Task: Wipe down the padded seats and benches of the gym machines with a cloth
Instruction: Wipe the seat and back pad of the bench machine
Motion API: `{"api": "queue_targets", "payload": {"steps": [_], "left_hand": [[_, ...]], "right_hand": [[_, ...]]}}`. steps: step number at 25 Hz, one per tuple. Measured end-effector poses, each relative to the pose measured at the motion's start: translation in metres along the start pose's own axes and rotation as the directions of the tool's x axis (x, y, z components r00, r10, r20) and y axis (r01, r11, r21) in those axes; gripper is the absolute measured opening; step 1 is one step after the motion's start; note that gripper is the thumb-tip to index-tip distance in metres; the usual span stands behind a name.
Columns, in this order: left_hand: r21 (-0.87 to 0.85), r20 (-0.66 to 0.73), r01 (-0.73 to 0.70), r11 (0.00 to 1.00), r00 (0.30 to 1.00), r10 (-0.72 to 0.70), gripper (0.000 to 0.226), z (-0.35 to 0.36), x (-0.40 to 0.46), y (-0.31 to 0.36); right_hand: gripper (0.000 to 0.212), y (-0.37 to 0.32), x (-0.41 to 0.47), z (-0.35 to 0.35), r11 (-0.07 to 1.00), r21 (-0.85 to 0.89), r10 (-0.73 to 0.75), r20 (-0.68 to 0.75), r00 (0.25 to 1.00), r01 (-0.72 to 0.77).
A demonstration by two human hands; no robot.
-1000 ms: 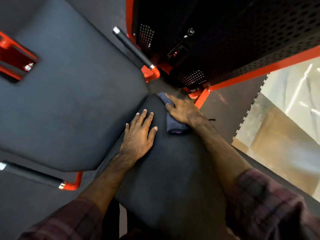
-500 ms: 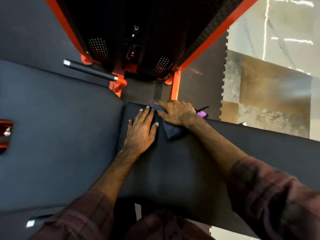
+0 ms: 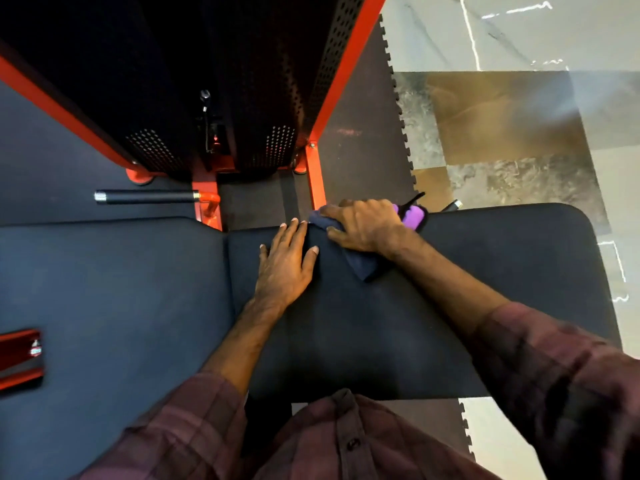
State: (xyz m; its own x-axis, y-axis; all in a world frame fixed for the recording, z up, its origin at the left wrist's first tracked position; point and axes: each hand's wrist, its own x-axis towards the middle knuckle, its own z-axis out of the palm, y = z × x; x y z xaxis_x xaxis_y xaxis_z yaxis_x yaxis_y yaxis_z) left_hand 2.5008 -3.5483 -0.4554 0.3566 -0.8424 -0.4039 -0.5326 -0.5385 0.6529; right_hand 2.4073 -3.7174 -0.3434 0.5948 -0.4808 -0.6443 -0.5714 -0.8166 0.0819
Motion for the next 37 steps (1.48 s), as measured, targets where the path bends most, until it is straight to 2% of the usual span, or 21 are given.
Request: {"api": "queue_targets", "payload": {"steps": [3,5,8,10,11,14,16,18,21,23,26,31,34,37], "left_hand": [[0.016,0.035,-0.040,0.999,0.999,0.039,0.062,-0.003,0.003,0.019],[0.031,0.042,-0.077,0.997,0.996,0.076,0.060,-0.002,0.007,0.038],[0.040,0.019,-0.079,0.996,0.997,0.079,0.058,0.005,0.009,0.056],[0.043,0.004,-0.055,0.998,0.998,0.055,0.058,0.008,0.007,0.063],[0.040,-0.003,-0.045,0.998,0.999,0.045,0.058,0.009,0.005,0.067],[0.044,-0.015,-0.051,0.998,0.999,0.051,0.059,0.011,0.004,0.085],[0.051,-0.023,-0.080,0.996,0.996,0.081,0.057,0.016,0.003,0.102],[0.054,-0.033,-0.113,0.992,0.993,0.115,0.056,0.021,0.000,0.122],[0.054,-0.037,-0.112,0.992,0.993,0.114,0.056,0.022,-0.004,0.140],[0.084,-0.028,-0.127,0.988,0.991,0.130,0.056,0.020,-0.006,0.148],[0.117,-0.015,-0.182,0.976,0.983,0.185,0.055,0.018,-0.005,0.169],[0.087,-0.009,-0.258,0.962,0.966,0.260,0.052,0.023,-0.001,0.204],[0.113,0.009,-0.299,0.948,0.954,0.300,0.065,0.020,-0.001,0.213],[0.094,0.027,-0.357,0.929,0.934,0.356,0.066,0.018,-0.004,0.232]], "right_hand": [[0.050,0.049,-0.040,-0.009,0.989,-0.030,0.140,-0.055,0.989,-0.142],[0.050,0.051,-0.043,-0.011,0.981,-0.040,0.186,-0.101,0.977,-0.191],[0.049,0.021,-0.030,-0.004,0.992,-0.061,0.105,-0.068,0.992,-0.109],[0.049,0.026,-0.038,-0.008,0.998,-0.048,0.034,-0.086,0.996,-0.038],[0.049,0.042,-0.047,-0.014,0.998,-0.032,0.045,-0.093,0.995,-0.048],[0.049,0.100,-0.080,-0.022,0.980,0.004,0.197,-0.098,0.976,-0.198],[0.049,0.109,-0.091,-0.021,0.971,-0.006,0.235,-0.141,0.962,-0.238],[0.050,0.095,-0.087,-0.022,0.977,-0.038,0.204,-0.140,0.969,-0.211],[0.050,0.083,-0.093,-0.028,0.996,-0.011,0.087,-0.063,0.994,-0.088],[0.050,0.110,-0.110,-0.039,0.992,0.024,0.123,-0.081,0.989,-0.121],[0.052,0.146,-0.127,-0.045,0.964,0.031,0.265,-0.082,0.961,-0.263],[0.052,0.127,-0.131,-0.040,0.979,-0.005,0.204,-0.121,0.972,-0.206],[0.048,0.162,-0.151,-0.039,0.965,0.054,0.262,-0.235,0.936,-0.257],[0.043,0.185,-0.179,-0.021,0.919,0.087,0.388,-0.355,0.851,-0.383]]}}
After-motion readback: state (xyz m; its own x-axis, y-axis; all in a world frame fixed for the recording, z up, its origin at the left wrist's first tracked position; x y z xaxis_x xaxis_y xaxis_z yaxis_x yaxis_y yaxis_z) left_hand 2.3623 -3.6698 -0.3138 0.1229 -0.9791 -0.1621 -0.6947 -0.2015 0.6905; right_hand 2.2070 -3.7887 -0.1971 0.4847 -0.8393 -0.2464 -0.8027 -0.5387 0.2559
